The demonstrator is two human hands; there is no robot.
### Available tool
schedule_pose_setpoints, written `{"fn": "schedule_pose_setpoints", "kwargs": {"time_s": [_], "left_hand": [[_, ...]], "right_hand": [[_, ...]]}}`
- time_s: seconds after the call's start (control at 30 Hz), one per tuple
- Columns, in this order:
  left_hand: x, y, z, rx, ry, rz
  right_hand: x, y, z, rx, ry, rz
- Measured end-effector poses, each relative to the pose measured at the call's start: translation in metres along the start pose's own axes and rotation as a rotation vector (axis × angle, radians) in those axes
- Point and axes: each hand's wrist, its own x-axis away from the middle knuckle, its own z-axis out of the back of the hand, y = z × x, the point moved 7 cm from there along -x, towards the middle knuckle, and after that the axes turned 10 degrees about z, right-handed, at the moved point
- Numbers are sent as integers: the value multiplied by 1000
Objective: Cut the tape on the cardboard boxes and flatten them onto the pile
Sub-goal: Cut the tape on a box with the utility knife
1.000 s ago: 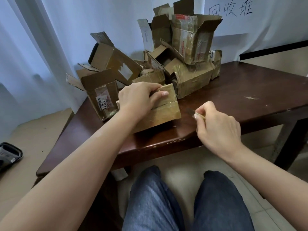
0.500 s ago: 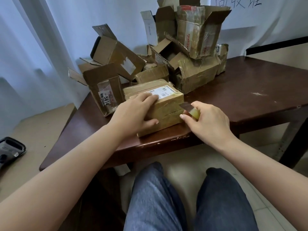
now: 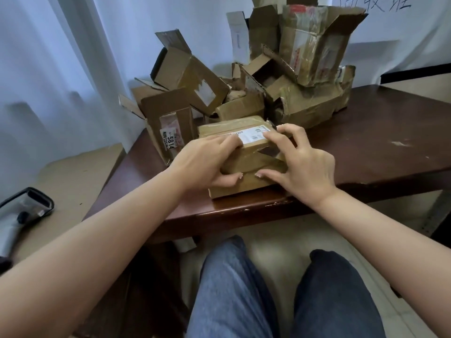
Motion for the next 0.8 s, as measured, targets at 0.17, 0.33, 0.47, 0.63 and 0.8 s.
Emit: {"fn": "schedule_pose_setpoints", "kwargs": {"time_s": [0.17, 0.33, 0.47, 0.63, 0.8], "left_hand": [[-7, -9, 26, -134, 203, -104], [-17, -9, 38, -207, 261, -128], [-25, -5, 45, -190, 94, -116], [-17, 11, 20, -276, -196, -100], [-18, -3, 25, 161, -115, 75]], "right_hand": [[-21, 6, 21, 8, 126, 95], [-50, 4, 37, 100, 161, 108], [-55, 5, 37, 172, 178, 191], [-43, 11, 27, 141, 36, 309], [-20, 25, 44, -107, 146, 145]]}}
